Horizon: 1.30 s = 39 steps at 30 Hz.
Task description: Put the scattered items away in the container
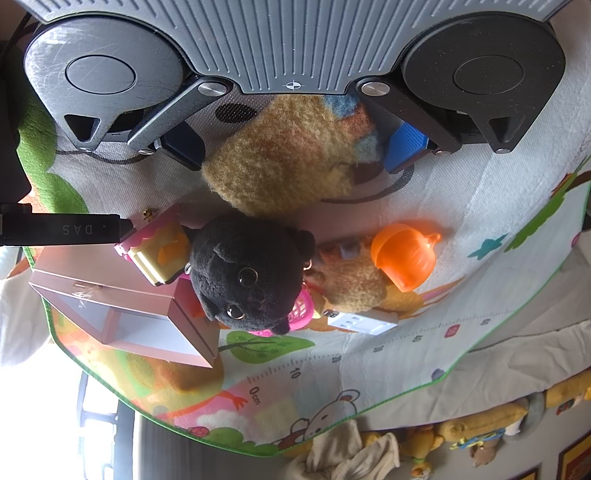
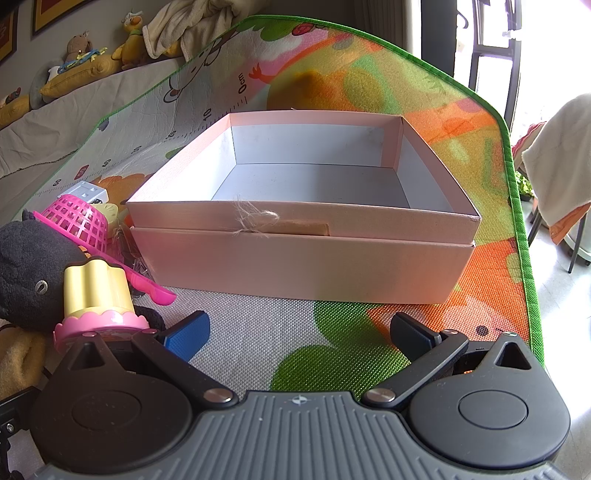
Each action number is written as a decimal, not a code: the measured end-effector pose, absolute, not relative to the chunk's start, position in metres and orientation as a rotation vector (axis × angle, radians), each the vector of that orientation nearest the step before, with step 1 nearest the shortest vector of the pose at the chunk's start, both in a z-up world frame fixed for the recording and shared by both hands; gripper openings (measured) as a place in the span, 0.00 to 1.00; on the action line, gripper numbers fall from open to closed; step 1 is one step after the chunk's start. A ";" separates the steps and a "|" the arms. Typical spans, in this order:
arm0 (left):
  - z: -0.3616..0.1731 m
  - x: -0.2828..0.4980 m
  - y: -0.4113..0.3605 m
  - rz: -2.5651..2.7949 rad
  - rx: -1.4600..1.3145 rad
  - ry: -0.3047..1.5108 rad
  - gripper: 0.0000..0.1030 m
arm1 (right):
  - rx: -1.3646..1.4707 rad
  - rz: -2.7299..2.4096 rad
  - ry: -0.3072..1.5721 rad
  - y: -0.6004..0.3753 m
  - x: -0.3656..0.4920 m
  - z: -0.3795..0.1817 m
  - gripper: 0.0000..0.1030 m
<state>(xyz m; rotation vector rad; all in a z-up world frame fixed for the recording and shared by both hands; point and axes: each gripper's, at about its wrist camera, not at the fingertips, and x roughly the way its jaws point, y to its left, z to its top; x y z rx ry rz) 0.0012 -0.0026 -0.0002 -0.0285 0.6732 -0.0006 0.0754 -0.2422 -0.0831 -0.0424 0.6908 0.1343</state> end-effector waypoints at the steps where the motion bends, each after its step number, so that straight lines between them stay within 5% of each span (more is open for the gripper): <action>1: 0.000 0.001 -0.003 -0.001 -0.029 0.673 1.00 | -0.042 0.134 0.691 -0.242 0.075 -0.083 1.00; 39: 0.004 0.003 -0.006 -0.036 0.021 0.746 1.00 | -0.097 0.255 0.792 -0.266 0.039 -0.080 1.00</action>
